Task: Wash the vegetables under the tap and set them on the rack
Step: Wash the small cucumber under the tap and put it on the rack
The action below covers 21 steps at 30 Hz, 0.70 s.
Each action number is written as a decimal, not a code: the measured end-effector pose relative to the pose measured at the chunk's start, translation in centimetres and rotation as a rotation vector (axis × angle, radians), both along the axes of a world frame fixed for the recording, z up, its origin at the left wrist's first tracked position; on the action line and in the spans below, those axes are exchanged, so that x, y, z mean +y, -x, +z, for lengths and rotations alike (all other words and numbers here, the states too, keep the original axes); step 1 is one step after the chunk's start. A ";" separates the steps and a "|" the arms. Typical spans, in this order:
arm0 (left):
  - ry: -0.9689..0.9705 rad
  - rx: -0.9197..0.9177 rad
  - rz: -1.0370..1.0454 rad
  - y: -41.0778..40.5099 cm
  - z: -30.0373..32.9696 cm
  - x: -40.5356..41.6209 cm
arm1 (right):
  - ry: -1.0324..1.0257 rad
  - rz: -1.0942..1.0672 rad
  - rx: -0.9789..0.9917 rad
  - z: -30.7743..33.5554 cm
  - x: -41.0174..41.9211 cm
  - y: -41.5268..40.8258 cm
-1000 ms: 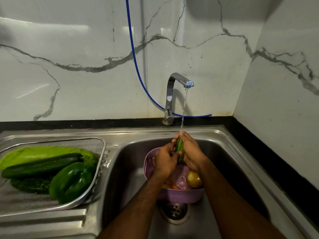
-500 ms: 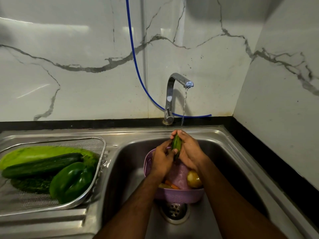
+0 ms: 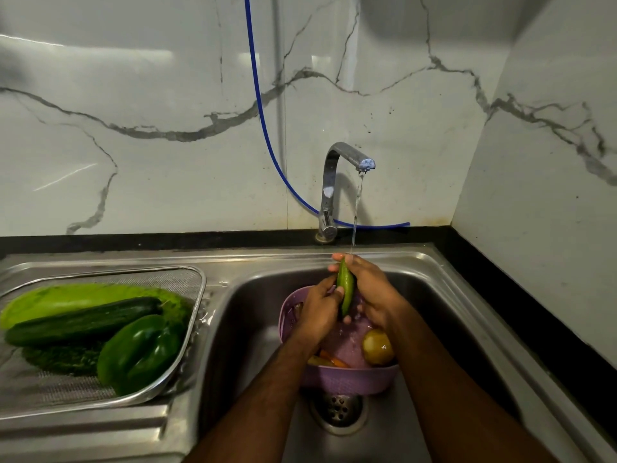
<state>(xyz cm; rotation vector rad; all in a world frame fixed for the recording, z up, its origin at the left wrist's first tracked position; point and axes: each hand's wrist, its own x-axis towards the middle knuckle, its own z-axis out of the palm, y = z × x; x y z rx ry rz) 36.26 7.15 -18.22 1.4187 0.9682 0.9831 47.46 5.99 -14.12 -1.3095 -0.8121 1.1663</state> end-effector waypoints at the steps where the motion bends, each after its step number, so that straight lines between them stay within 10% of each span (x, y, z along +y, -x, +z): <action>1: 0.026 -0.026 -0.005 -0.1 0.1 -0.1 | 0.006 -0.025 0.017 0.1 -0.1 -0.1; 11: 0.130 -0.203 0.075 0.7 0.3 -0.3 | -0.063 -0.228 0.036 -0.2 0.2 0.1; 21: 0.330 -0.438 0.058 0.2 1.5 -0.4 | -0.111 0.210 0.239 -0.4 0.1 -0.1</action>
